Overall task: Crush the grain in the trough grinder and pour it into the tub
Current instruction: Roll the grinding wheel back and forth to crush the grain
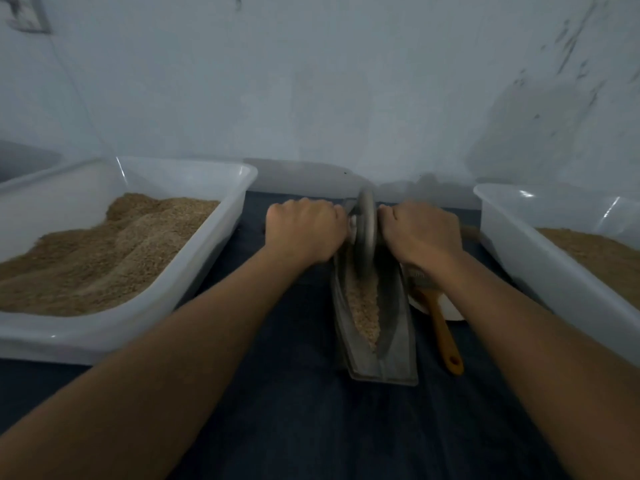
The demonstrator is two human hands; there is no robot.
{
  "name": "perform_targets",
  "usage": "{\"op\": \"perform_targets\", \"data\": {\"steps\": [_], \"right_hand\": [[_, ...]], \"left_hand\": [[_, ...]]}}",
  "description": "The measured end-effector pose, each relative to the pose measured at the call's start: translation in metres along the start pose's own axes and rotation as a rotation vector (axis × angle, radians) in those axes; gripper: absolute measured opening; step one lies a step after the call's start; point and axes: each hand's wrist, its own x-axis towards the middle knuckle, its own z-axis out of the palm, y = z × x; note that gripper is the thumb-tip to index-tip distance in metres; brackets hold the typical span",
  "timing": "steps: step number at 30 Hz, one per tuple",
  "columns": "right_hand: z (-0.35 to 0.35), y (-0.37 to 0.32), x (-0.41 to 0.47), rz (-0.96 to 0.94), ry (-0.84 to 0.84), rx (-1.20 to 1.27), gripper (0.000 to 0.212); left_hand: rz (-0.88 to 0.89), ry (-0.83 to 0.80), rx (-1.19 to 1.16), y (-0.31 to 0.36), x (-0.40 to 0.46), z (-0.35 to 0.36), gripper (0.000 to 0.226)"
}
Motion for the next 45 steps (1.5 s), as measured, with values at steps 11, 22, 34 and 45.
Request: {"op": "perform_targets", "data": {"steps": [11, 22, 34, 45], "right_hand": [[-0.009, 0.006, -0.049, -0.126, 0.074, 0.084, 0.057], [-0.03, -0.005, -0.091, -0.185, 0.067, 0.073, 0.067], [-0.007, -0.006, -0.003, 0.071, -0.058, 0.069, 0.044], [-0.028, 0.003, -0.103, -0.172, 0.109, 0.086, 0.062]], "left_hand": [[0.008, 0.106, -0.017, 0.006, -0.05, -0.017, 0.058], [-0.013, 0.152, -0.179, 0.005, -0.101, -0.036, 0.065], [0.006, -0.236, -0.039, -0.006, 0.027, -0.003, 0.042], [0.025, 0.115, -0.19, 0.008, -0.098, -0.039, 0.067]]}}
